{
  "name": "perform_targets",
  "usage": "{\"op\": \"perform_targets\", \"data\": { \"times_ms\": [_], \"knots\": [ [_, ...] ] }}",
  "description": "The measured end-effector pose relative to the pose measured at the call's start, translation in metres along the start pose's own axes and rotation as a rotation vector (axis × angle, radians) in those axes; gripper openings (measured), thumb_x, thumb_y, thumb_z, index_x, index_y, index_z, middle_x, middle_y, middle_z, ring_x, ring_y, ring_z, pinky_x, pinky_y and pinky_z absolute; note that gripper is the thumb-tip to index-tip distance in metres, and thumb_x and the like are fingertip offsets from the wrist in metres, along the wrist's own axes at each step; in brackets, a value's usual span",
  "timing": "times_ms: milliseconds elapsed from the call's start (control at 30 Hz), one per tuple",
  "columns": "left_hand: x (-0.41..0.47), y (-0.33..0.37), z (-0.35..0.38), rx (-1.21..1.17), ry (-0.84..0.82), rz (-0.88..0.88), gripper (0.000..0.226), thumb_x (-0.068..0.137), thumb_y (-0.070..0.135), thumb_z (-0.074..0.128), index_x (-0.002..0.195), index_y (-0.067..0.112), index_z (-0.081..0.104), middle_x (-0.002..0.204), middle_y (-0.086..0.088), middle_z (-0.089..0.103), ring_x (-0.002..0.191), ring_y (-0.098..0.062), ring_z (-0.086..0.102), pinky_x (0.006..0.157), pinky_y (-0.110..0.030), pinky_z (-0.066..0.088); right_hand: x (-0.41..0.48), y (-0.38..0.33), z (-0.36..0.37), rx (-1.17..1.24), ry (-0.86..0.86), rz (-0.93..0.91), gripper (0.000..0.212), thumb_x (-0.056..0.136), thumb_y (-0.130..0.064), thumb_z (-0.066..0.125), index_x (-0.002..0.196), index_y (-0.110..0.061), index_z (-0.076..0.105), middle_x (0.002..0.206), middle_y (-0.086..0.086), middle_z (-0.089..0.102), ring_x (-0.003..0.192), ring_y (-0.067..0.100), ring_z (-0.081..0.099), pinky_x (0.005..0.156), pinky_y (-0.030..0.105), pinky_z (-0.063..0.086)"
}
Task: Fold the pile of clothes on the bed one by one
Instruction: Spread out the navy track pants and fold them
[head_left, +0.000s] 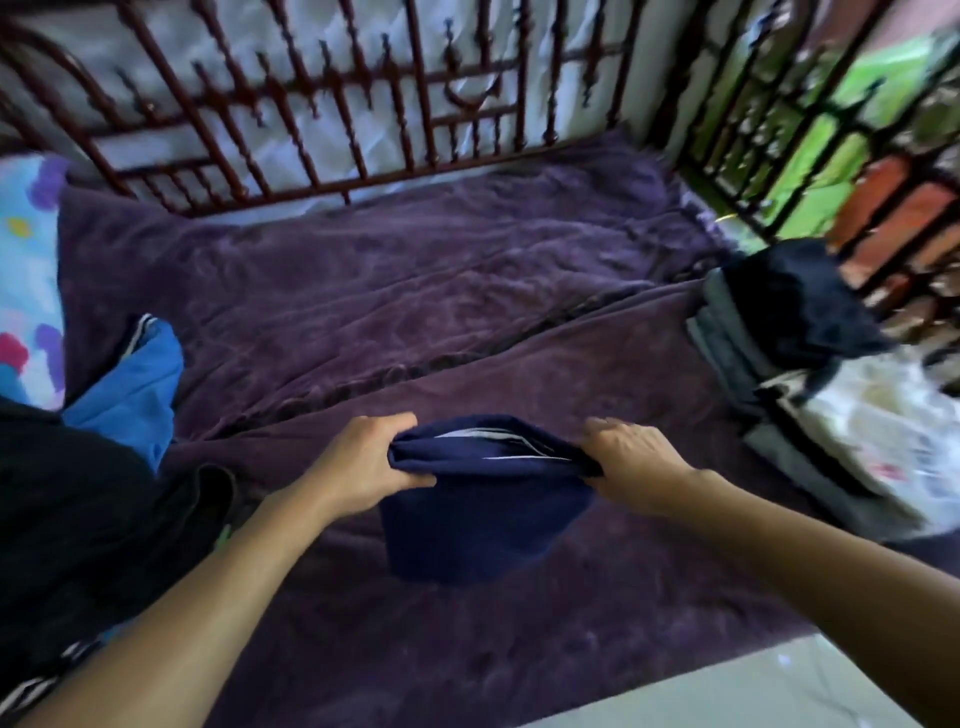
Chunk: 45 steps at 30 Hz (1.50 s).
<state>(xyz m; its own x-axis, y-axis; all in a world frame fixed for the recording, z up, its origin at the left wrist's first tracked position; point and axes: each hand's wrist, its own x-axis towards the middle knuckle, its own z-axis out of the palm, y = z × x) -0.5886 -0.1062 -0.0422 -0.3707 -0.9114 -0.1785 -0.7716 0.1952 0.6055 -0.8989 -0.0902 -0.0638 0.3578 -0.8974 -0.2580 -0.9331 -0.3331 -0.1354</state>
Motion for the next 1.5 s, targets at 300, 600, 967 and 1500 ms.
{"op": "perform_targets", "data": {
  "times_ms": [300, 600, 967, 1500],
  "knots": [
    [0.066, 0.208, 0.082, -0.147, -0.026, 0.232, 0.042, 0.07, 0.023, 0.085, 0.074, 0.004, 0.048, 0.066, -0.002, 0.056, 0.063, -0.016, 0.05, 0.056, -0.031, 0.033, -0.161, 0.168, -0.076, -0.035, 0.08, 0.267, 0.025, 0.085, -0.026, 0.052, 0.108, -0.03, 0.061, 0.103, 0.004, 0.068, 0.098, 0.03, 0.063, 0.075, 0.034, 0.048],
    [0.161, 0.329, 0.162, -0.355, -0.142, 0.297, 0.036, 0.065, 0.021, 0.087, 0.066, 0.016, 0.051, 0.063, 0.006, 0.056, 0.062, -0.005, 0.049, 0.055, -0.026, 0.037, -0.22, 0.303, -0.124, -0.129, -0.078, 0.518, 0.022, 0.085, -0.021, 0.052, 0.103, -0.027, 0.062, 0.099, 0.0, 0.067, 0.09, 0.025, 0.062, 0.07, 0.035, 0.052],
    [0.223, 0.424, 0.284, -0.873, -0.49, 0.009, 0.027, 0.071, 0.016, 0.083, 0.095, 0.018, 0.07, 0.095, -0.003, 0.074, 0.091, -0.02, 0.07, 0.081, -0.033, 0.057, -0.223, 0.448, -0.166, -0.247, -0.478, 0.601, 0.019, 0.088, -0.027, 0.052, 0.101, -0.027, 0.065, 0.097, -0.004, 0.066, 0.089, 0.02, 0.062, 0.071, 0.033, 0.049],
    [0.367, 0.41, 0.403, -0.398, 0.122, -0.573, 0.035, 0.084, 0.025, 0.071, 0.113, 0.017, 0.054, 0.113, -0.002, 0.059, 0.091, -0.017, 0.056, 0.077, -0.026, 0.042, -0.04, 0.622, -0.001, -0.1, -0.153, 0.444, 0.052, 0.084, -0.015, 0.054, 0.134, -0.022, 0.045, 0.114, 0.006, 0.062, 0.105, 0.029, 0.06, 0.076, 0.036, 0.049]
  ]
}}
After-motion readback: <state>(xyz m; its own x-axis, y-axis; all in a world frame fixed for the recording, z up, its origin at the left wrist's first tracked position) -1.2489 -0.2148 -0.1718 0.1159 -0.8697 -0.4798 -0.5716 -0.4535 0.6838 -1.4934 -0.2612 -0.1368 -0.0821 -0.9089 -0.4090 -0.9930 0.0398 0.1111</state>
